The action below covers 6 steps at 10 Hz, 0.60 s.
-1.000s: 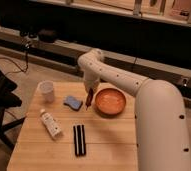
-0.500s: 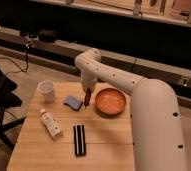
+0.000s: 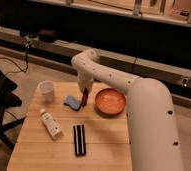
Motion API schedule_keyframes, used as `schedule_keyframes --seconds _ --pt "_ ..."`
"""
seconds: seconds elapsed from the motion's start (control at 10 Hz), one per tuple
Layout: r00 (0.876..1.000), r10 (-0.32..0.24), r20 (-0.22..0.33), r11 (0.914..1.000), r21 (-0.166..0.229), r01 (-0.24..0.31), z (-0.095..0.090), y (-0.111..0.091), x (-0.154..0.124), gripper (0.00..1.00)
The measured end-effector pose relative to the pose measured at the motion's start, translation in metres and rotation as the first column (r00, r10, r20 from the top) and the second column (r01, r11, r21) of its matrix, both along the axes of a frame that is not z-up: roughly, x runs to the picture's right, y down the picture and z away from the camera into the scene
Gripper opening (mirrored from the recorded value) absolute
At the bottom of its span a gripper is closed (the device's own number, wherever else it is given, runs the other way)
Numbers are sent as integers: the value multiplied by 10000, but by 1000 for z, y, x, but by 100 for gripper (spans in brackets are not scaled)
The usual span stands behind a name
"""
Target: Place the pepper on the white sponge
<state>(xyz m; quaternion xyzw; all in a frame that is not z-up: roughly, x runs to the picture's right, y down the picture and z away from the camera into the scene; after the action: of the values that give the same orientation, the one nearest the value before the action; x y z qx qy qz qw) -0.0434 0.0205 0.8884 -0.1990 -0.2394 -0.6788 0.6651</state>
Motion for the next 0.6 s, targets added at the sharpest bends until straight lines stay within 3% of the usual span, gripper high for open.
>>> schedule_keyframes --seconds 0.6 --pt "9992 -298 277 9995 -133 302 5 5 -18 1"
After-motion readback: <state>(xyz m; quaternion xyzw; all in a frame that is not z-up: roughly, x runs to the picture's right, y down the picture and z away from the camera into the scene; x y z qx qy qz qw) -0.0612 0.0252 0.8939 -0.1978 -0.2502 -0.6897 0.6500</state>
